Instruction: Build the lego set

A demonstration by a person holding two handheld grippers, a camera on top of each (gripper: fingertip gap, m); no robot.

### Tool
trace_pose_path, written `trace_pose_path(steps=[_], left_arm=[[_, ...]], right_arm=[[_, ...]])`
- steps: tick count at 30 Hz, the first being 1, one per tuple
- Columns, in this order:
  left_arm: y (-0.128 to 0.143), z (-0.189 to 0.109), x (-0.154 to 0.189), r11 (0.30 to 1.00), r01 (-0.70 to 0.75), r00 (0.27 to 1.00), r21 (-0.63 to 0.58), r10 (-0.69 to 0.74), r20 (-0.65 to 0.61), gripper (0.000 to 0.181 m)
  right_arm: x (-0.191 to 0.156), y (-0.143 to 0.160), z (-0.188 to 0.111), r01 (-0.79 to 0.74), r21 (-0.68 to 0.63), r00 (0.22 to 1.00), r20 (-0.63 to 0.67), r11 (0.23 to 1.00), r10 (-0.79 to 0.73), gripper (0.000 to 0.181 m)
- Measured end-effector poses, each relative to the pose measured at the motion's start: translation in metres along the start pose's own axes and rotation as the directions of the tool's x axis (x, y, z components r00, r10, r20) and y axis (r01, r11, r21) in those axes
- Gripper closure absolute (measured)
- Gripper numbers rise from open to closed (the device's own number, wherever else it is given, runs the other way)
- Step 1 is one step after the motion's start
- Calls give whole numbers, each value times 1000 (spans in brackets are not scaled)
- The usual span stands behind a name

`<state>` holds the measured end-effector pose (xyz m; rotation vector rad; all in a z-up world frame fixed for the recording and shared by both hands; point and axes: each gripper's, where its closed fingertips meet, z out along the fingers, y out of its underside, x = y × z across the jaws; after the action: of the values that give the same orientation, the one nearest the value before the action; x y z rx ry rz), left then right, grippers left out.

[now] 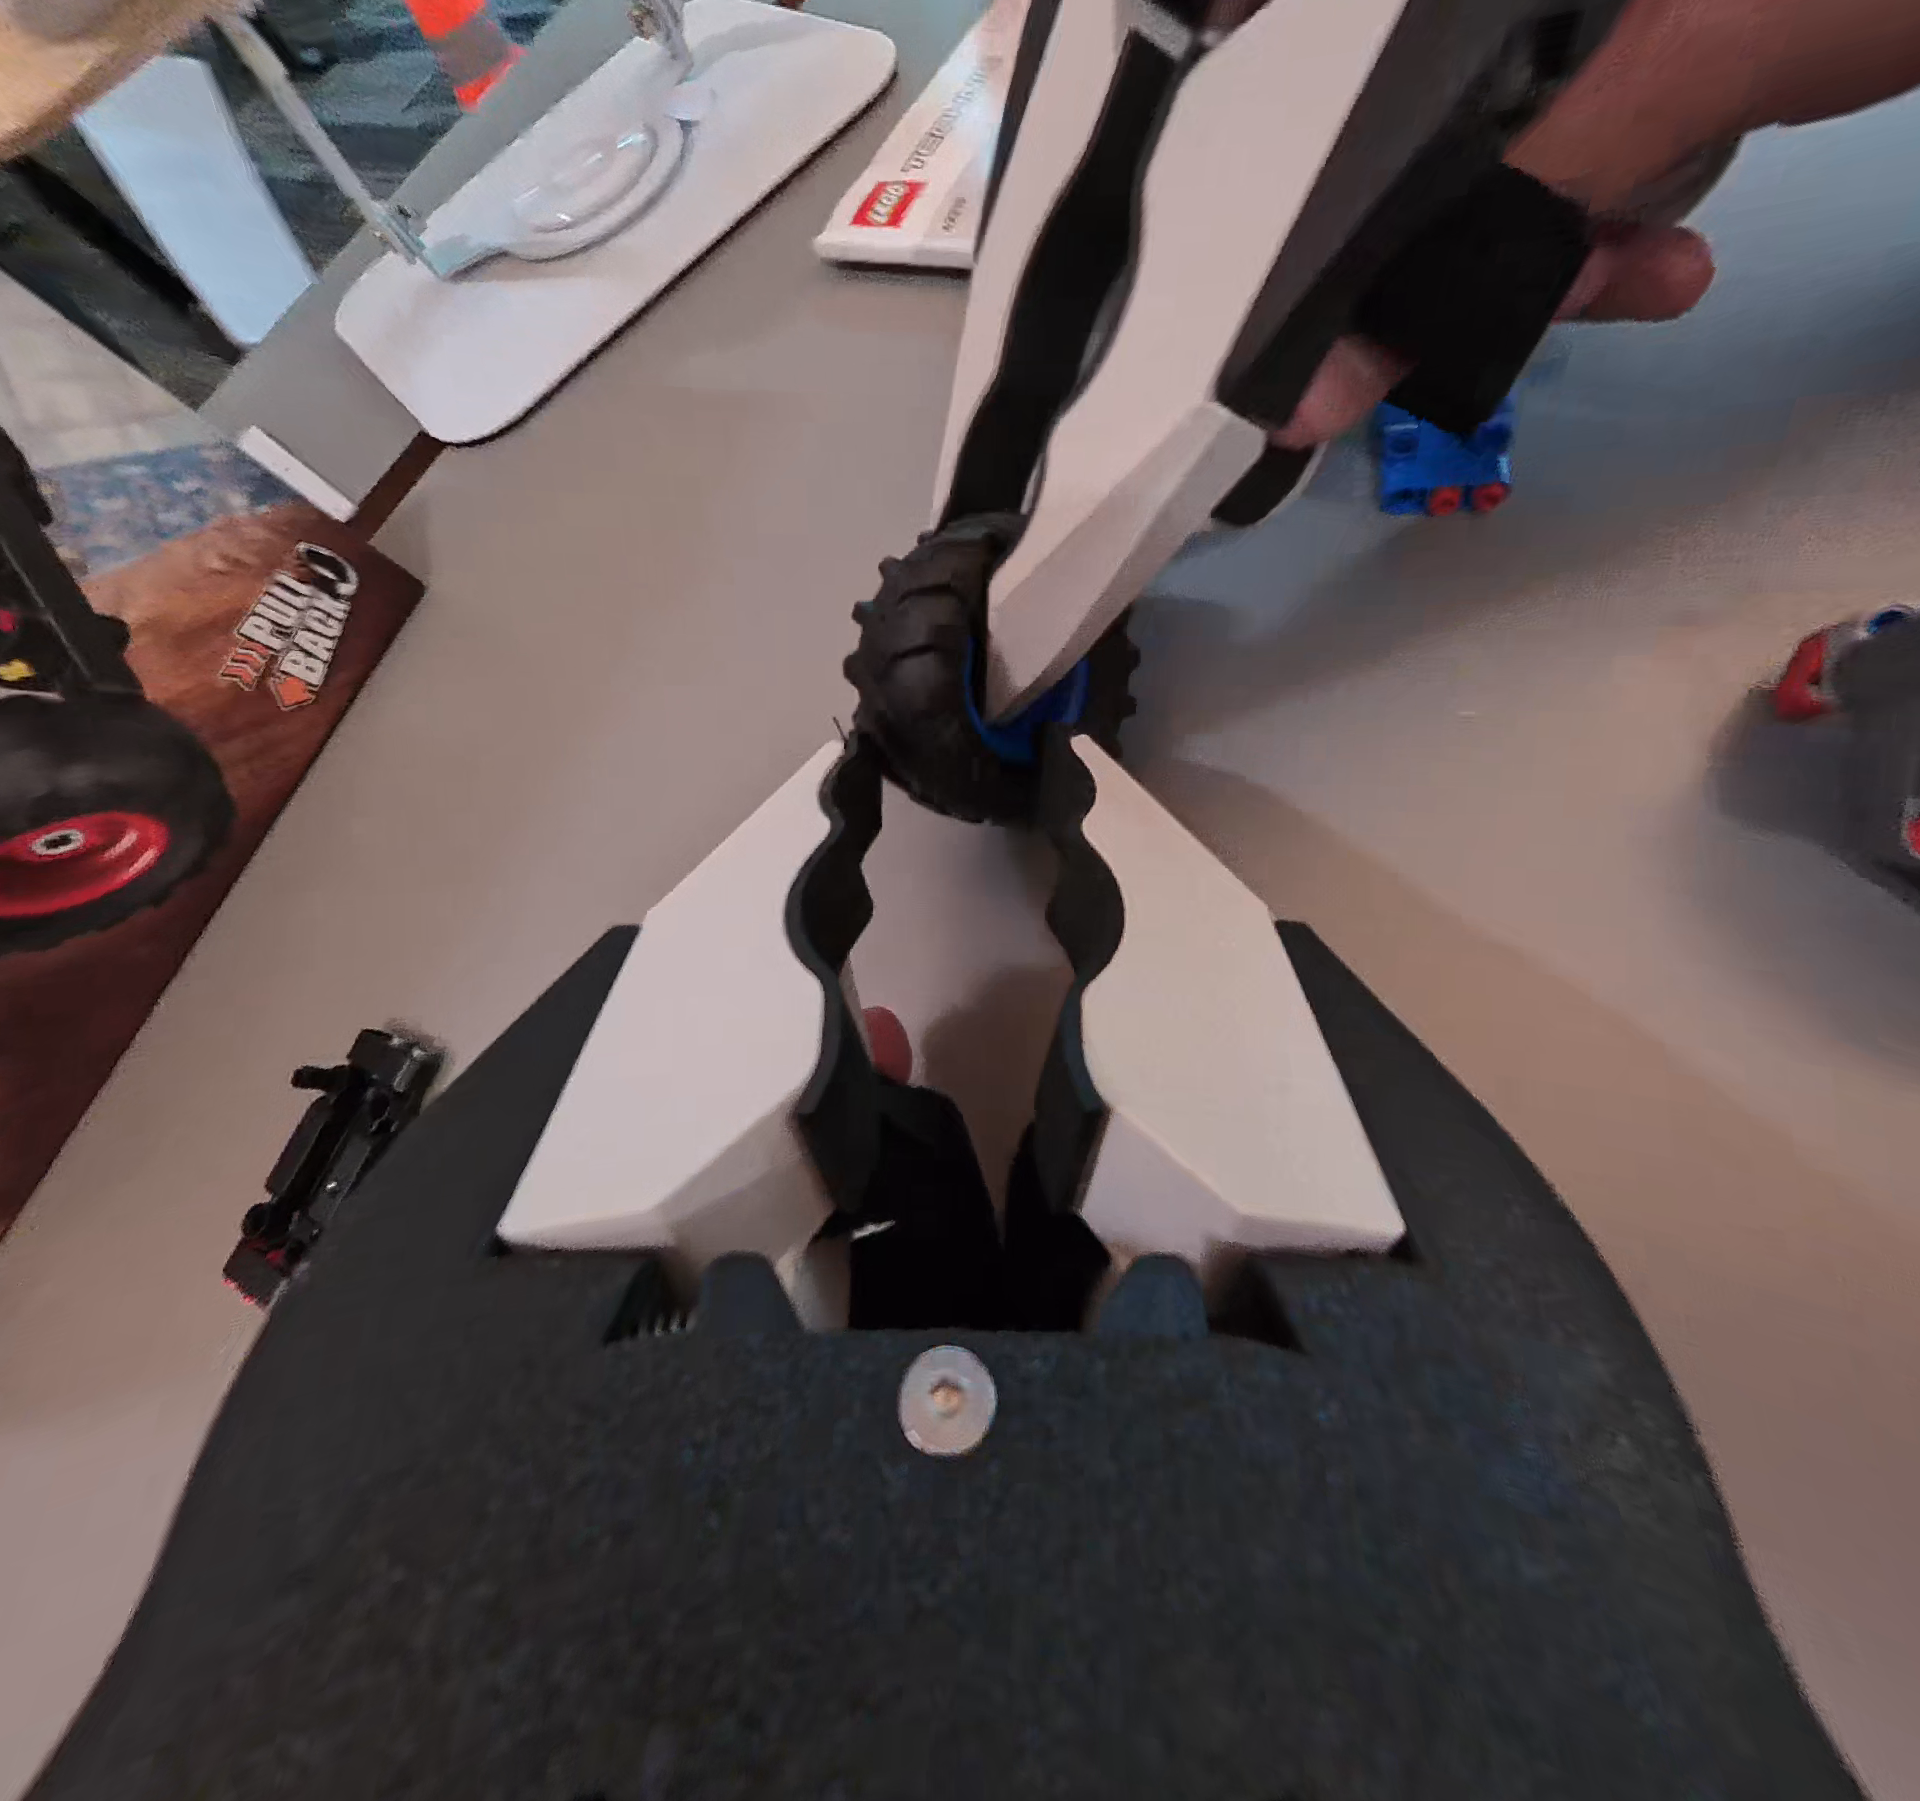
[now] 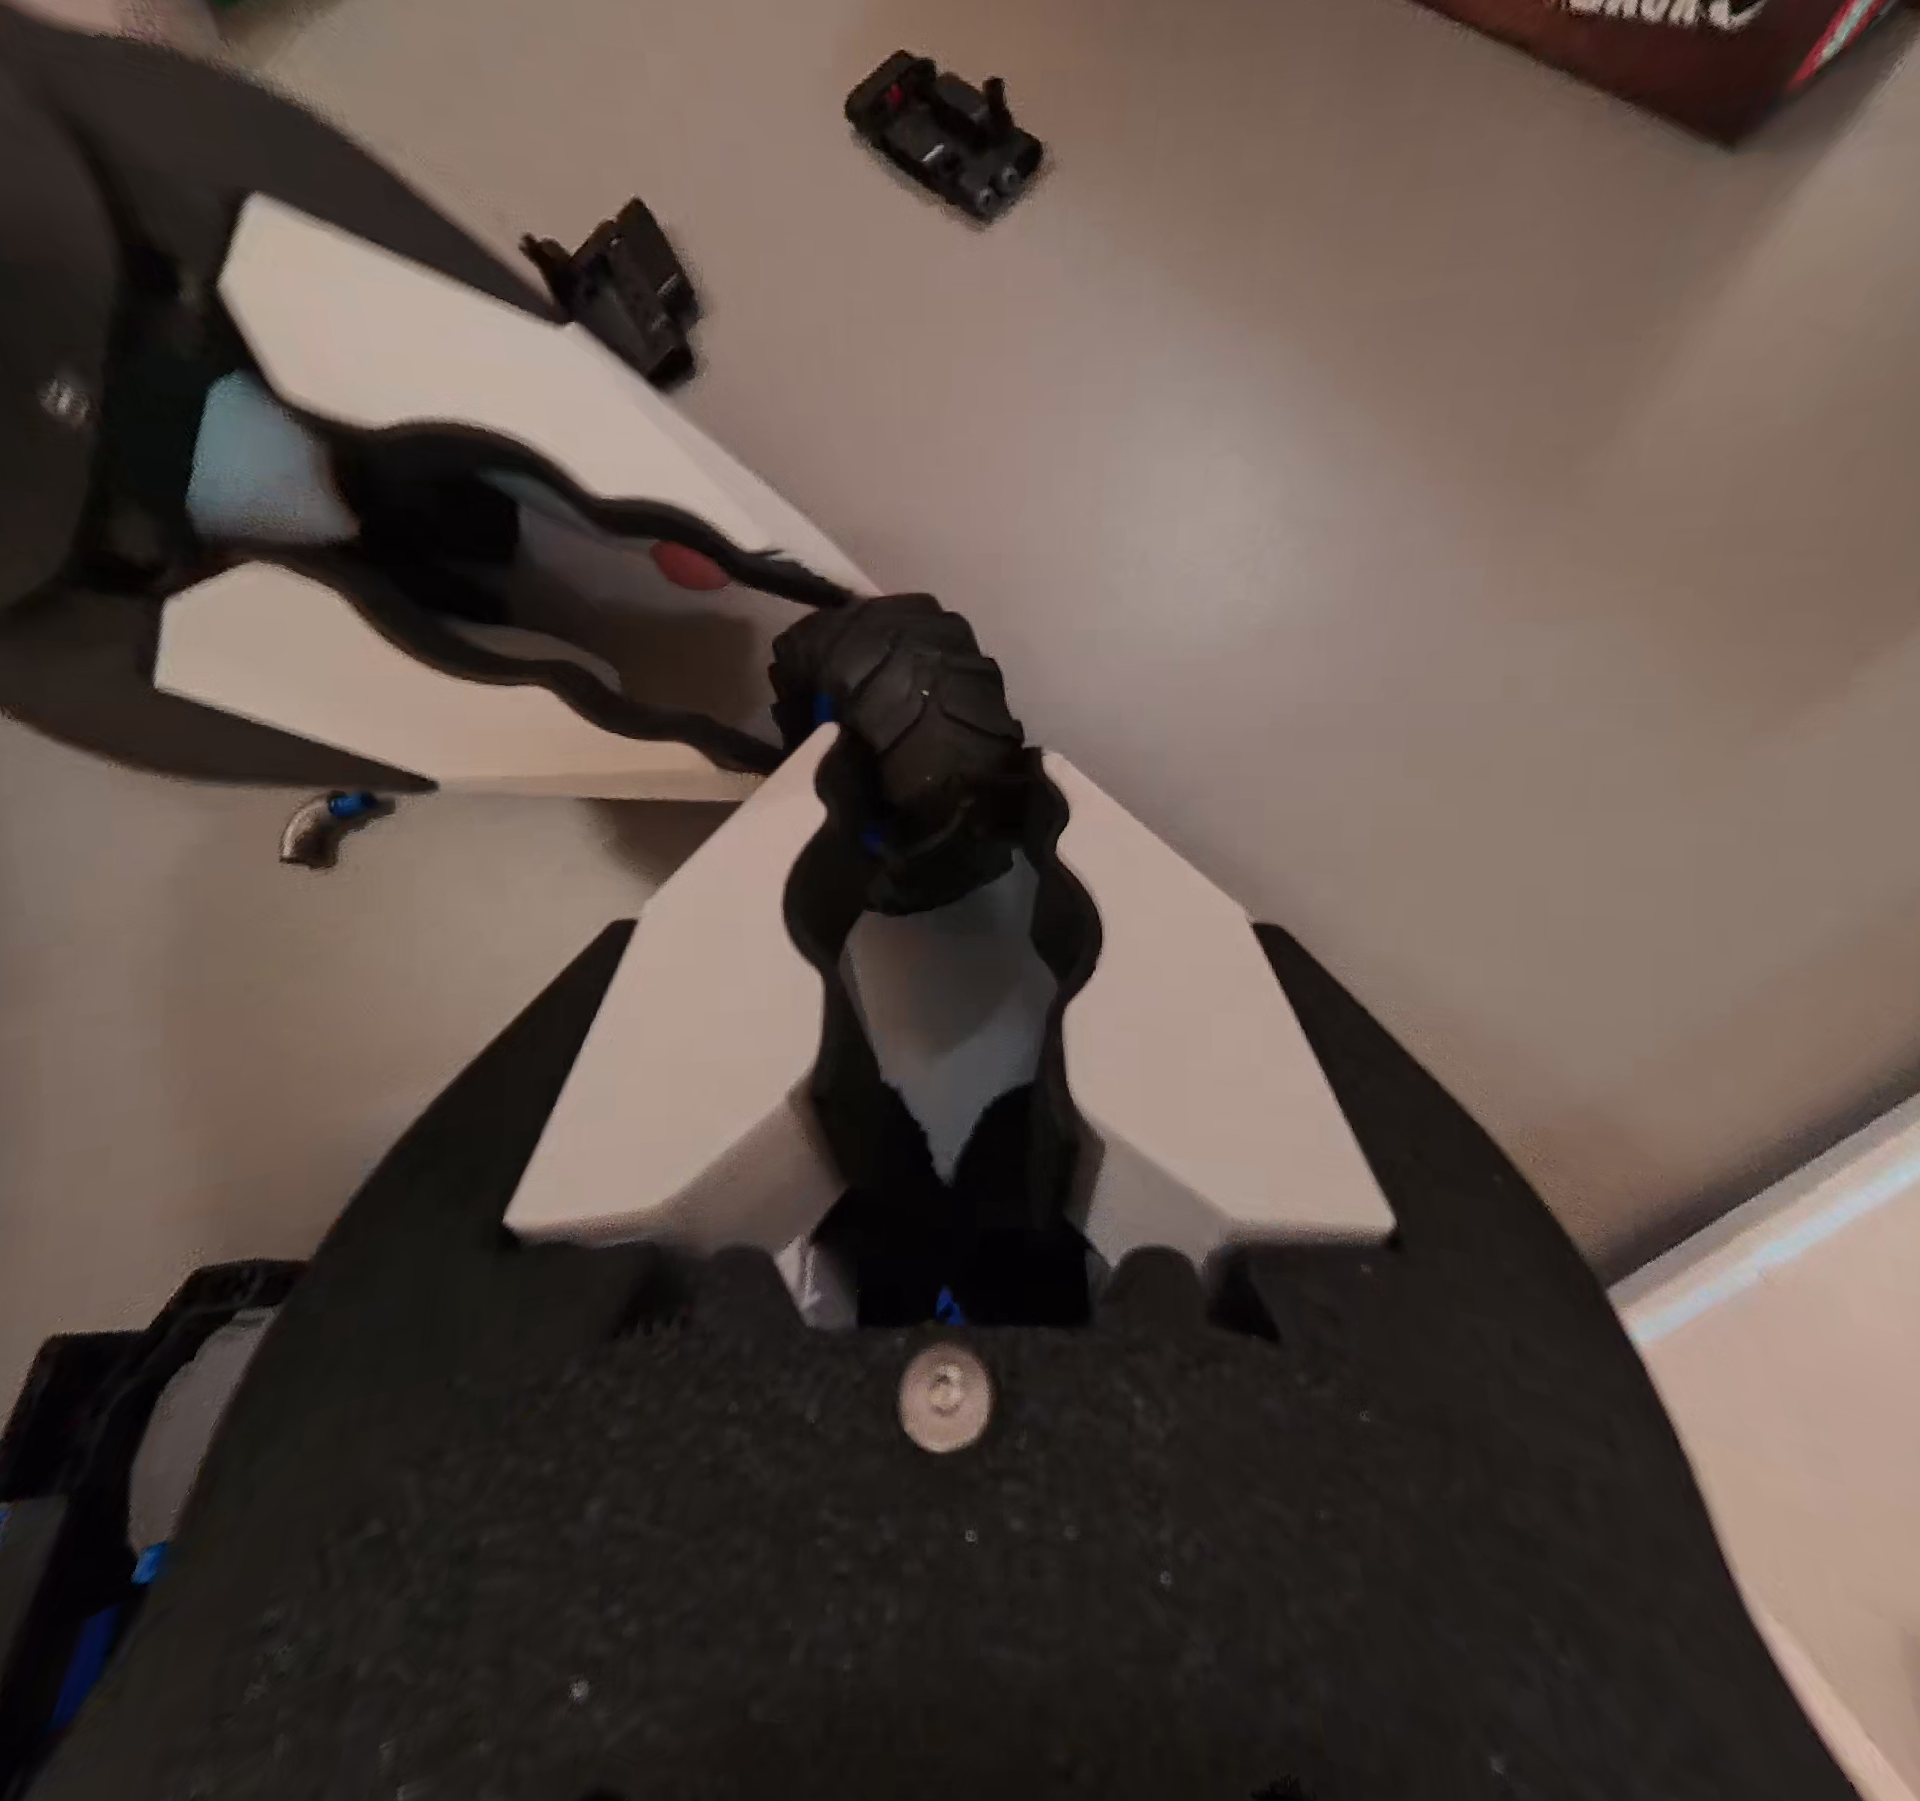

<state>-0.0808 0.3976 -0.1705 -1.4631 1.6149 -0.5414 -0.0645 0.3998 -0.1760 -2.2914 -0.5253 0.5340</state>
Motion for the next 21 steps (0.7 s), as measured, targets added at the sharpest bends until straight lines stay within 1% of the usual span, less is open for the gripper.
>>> trace_pose_path(steps=[2,3,6,10,13,17,19,21], left_arm=[[0,1,0,997,-72,994,-15,73,75,154],[0,1,1,996,-87,992,-21,88,91,155],[3,2,-1,997,-69,993,-38,72,91,156],[5,3,-4,998,-40,995,-53,45,87,157],[6,4,-7,998,-25,996,-58,30,84,157],[7,6,-9,998,1,997,-60,4,81,158],[7,6,-12,998,33,997,-57,-28,77,161],[6,7,-14,996,66,997,-53,-63,54,163]], right_arm=[[2,-1,1,6,-4,1000,-15,1000,-6,153],[2,-1,1,23,-8,999,-37,1000,-23,153],[4,-3,3,114,-21,985,-125,993,-116,154],[6,-6,6,198,-38,958,-202,979,-202,155],[8,-8,7,199,-27,955,-218,980,-200,155],[10,-10,8,254,-35,931,-263,966,-255,155],[11,-12,8,288,-30,916,-283,957,-284,156],[12,-13,8,286,-26,917,-283,958,-281,156]])
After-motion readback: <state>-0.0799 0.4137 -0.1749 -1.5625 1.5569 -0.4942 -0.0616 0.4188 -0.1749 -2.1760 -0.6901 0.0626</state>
